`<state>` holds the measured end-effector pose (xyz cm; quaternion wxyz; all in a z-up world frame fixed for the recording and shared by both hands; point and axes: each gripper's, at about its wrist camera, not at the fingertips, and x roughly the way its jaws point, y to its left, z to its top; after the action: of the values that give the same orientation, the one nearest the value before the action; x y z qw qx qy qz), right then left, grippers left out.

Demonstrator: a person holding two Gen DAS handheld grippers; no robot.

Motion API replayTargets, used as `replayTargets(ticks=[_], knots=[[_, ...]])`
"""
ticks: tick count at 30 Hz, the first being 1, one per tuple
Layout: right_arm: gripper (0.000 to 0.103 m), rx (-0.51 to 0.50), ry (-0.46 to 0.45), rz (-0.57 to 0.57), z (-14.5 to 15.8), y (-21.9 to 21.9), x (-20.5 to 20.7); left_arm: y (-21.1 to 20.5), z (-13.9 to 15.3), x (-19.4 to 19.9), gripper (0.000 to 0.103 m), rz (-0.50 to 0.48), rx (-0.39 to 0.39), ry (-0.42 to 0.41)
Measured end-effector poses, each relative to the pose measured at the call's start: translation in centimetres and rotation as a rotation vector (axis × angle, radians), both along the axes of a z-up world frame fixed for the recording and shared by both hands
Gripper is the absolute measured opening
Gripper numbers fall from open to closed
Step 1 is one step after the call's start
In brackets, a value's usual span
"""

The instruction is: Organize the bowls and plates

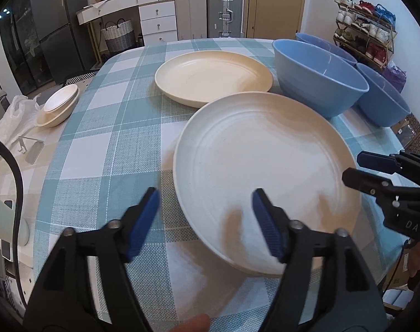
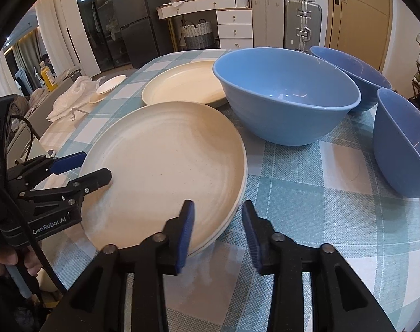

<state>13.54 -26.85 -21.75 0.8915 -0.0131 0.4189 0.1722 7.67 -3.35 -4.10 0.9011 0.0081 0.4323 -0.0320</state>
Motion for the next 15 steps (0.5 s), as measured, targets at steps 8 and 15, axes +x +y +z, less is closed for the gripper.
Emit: replayTargets(ticks=[8,15], knots=[[0.091,0.053,-0.026,0.001,1.4,-0.9,-0.3,0.7,1.3,-0.4,0.101,0.028,-0.016,-0.045],[0.101,0.049,-0.074,0.006,3.3,-1.1,-0.2,2.1,2.3,-0.2,0.101,0.063,-0.049,-0.064]])
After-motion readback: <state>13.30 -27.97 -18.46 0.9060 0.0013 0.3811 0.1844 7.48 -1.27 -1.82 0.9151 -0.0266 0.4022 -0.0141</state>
